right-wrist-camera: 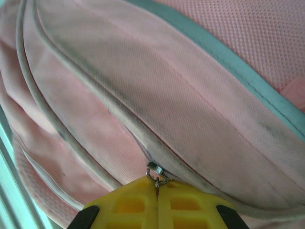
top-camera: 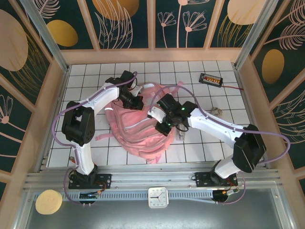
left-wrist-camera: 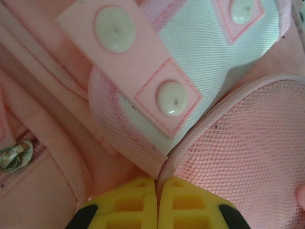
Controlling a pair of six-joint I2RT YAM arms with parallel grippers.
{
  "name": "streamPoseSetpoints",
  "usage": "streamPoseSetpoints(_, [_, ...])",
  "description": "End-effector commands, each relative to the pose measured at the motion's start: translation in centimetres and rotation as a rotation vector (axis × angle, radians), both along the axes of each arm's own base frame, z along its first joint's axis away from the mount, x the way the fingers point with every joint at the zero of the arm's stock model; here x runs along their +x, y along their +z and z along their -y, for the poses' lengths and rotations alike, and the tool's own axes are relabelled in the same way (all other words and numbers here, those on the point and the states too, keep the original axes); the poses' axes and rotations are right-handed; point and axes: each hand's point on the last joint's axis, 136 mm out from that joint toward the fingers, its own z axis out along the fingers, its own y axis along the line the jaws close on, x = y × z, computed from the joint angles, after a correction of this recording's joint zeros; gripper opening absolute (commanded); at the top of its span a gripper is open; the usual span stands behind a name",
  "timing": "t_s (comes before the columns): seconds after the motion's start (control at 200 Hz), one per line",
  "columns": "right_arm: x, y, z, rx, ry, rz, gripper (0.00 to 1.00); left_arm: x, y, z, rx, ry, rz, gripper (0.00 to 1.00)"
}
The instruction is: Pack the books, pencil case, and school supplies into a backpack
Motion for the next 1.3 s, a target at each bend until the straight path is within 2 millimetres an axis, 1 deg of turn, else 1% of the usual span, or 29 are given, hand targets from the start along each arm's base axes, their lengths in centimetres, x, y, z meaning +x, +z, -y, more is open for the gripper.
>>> streamPoseSetpoints(0.0, [-1.2,2.2,-6.4,0.192,-0.031,-0.089,0.0,1.5,3.6,3.4,-0.18,0.07,0.081,0.0])
streamPoseSetpoints(0.04, [-1.2,1.7,-6.9,0.172,-0.042,-0.078,0.0,1.6,4.0,3.5,-0.198,0.076,0.086,0.0])
streamPoseSetpoints(0.16, [-1.3,-0.9,-7.3,0.072,-0.088,-0.083,0.0,1.5,5.1,4.0,-0.241,0.084,0.086,0.0])
streamPoseSetpoints(0.24, [-0.3,-1.9,-7.1,0.028,-0.149,-0.06,0.0,1.3,5.3,4.0,-0.24,0.08,0.084,0.0])
streamPoseSetpoints(0.375, [1.9,-2.2,-7.5,0.027,-0.236,-0.015,0.0,0.7,5.6,4.0,-0.262,0.08,0.074,0.0])
streamPoseSetpoints(0.435, [2.5,-1.8,-8.2,0.063,-0.261,-0.012,0.0,0.5,5.6,4.0,-0.264,0.079,0.073,0.0])
streamPoseSetpoints(0.485, [2.5,-1.2,-9.0,0.102,-0.268,-0.026,0.0,0.3,5.6,3.9,-0.261,0.071,0.071,0.0])
streamPoseSetpoints(0.49, [2.5,-1.2,-9.0,0.104,-0.269,-0.028,0.01,0.3,5.6,3.9,-0.26,0.071,0.071,0.0])
streamPoseSetpoints(0.55, [2.5,-0.5,-9.7,0.148,-0.288,-0.052,0.23,0.5,5.3,3.4,-0.227,0.073,0.086,0.0])
streamPoseSetpoints(0.62, [1.7,0.2,-10.3,0.209,-0.288,-0.123,0.47,0.6,5.2,2.7,-0.189,0.08,0.119,0.0])
streamPoseSetpoints(0.645, [1.4,0.5,-10.3,0.223,-0.297,-0.15,0.52,0.6,5.2,2.4,-0.173,0.081,0.128,0.0])
streamPoseSetpoints(0.68, [1.4,0.6,-9.9,0.234,-0.33,-0.178,0.53,0.7,5.1,2.0,-0.149,0.084,0.143,0.0])
streamPoseSetpoints(0.736, [1.4,1.2,-8.9,0.249,-0.379,-0.228,0.55,0.8,5.5,1.6,-0.128,0.079,0.173,0.08])
streamPoseSetpoints(0.756, [1.4,1.4,-8.5,0.254,-0.398,-0.242,0.55,0.9,5.8,1.4,-0.119,0.084,0.189,0.16])
streamPoseSetpoints(0.781, [1.6,1.8,-7.9,0.257,-0.427,-0.251,0.55,1.0,6.3,1.0,-0.109,0.093,0.211,0.22])
streamPoseSetpoints(0.811, [1.7,2.3,-7.1,0.264,-0.463,-0.257,0.56,1.3,7.0,0.6,-0.097,0.107,0.241,0.34])
streamPoseSetpoints(0.846, [1.8,3.2,-6.4,0.289,-0.495,-0.262,0.56,1.6,7.2,0.2,-0.076,0.122,0.263,0.53])
streamPoseSetpoints(0.856, [1.8,3.4,-6.2,0.295,-0.503,-0.265,0.56,1.7,8.4,0.0,-0.082,0.129,0.293,0.6])
streamPoseSetpoints(0.866, [1.8,3.6,-6.0,0.303,-0.513,-0.268,0.56,1.7,9.0,-0.2,-0.08,0.137,0.31,0.69])
streamPoseSetpoints(0.901, [1.8,4.4,-5.3,0.337,-0.551,-0.276,0.58,2.0,10.0,-0.9,-0.06,0.165,0.351,0.95])
streamPoseSetpoints(0.911, [1.9,4.6,-5.1,0.346,-0.563,-0.28,0.58,2.1,10.3,-1.1,-0.056,0.174,0.36,0.98])
streamPoseSetpoints(0.981, [2.1,5.4,-3.7,0.405,-0.657,-0.326,0.6,2.3,12.2,-2.4,-0.028,0.232,0.422,0.99])
streamPoseSetpoints(1.036, [2.6,5.1,-2.4,0.422,-0.757,-0.386,0.59,2.2,13.6,-3.3,-0.018,0.28,0.454,0.99])
streamPoseSetpoints(1.066, [2.9,4.5,-1.9,0.425,-0.805,-0.425,0.59,2.0,14.3,-3.7,-0.024,0.308,0.466,0.99])
streamPoseSetpoints(1.121, [3.1,3.8,-1.5,0.439,-0.857,-0.486,0.59,1.2,15.1,-4.5,-0.042,0.377,0.46,0.99])
streamPoseSetpoints(1.176, [3.4,3.2,-1.4,0.454,-0.9,-0.527,0.58,0.1,15.4,-5.0,-0.08,0.436,0.425,0.99])
streamPoseSetpoints(1.291, [3.6,2.1,-2.2,0.471,-0.95,-0.613,0.58,-4.1,13.9,-4.8,-0.203,0.475,0.316,0.99])
